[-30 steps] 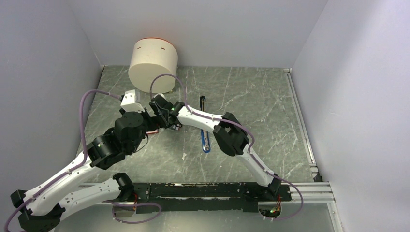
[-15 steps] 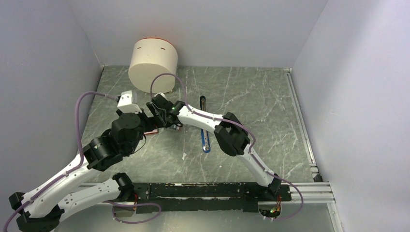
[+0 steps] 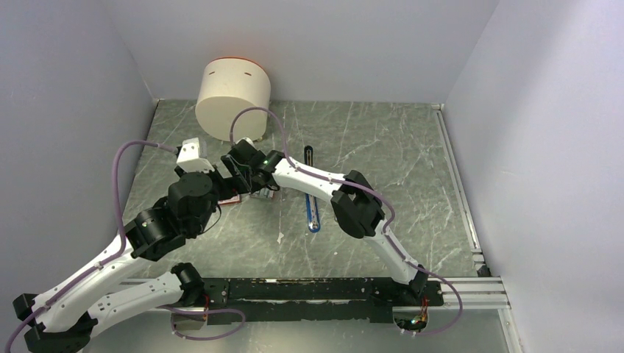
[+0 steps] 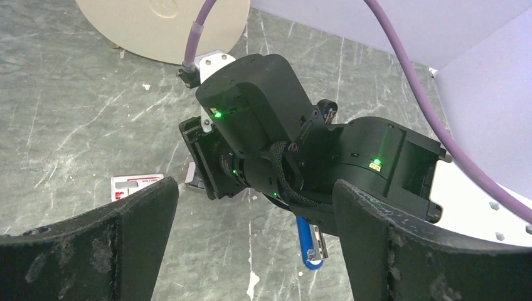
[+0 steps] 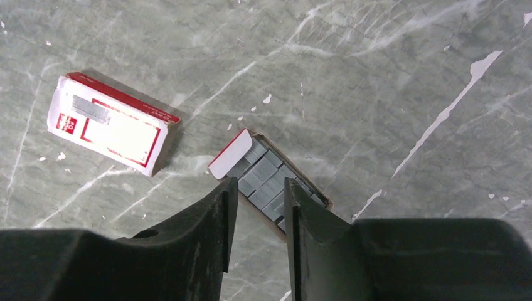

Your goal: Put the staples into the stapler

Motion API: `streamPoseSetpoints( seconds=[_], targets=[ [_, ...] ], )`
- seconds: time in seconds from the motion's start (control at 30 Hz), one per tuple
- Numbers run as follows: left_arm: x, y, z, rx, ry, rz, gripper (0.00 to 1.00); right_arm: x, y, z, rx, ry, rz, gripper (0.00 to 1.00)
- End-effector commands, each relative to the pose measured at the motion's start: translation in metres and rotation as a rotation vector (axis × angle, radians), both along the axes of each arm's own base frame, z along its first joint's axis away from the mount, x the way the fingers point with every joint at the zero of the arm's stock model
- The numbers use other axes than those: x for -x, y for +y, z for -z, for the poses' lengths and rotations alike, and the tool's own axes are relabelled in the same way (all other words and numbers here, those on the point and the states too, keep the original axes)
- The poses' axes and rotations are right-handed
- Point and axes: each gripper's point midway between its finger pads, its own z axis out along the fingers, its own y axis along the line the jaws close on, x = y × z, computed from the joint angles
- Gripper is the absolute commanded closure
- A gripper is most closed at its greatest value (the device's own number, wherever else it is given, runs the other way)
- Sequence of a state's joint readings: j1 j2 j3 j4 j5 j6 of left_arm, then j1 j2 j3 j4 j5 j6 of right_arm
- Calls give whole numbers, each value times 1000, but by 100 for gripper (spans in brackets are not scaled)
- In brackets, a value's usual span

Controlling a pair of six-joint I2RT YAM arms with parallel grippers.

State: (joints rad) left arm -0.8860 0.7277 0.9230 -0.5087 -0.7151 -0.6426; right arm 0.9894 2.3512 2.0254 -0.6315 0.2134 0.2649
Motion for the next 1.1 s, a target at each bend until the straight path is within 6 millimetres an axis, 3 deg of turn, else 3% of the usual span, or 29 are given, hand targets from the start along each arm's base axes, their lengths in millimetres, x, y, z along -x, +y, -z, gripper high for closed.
streamPoseSetpoints(
  seconds=[0.0, 0.67, 1.07],
  targets=[
    [-1, 8, -15, 7, -28, -30, 3, 4, -5, -3, 9, 19, 43, 60],
    [0, 10, -14, 5, -29, -31, 3, 3, -8, 17, 12, 47, 276, 58],
    [1, 7, -8, 7, -15, -18, 3, 2, 2, 20, -1, 49, 238, 58]
  ],
)
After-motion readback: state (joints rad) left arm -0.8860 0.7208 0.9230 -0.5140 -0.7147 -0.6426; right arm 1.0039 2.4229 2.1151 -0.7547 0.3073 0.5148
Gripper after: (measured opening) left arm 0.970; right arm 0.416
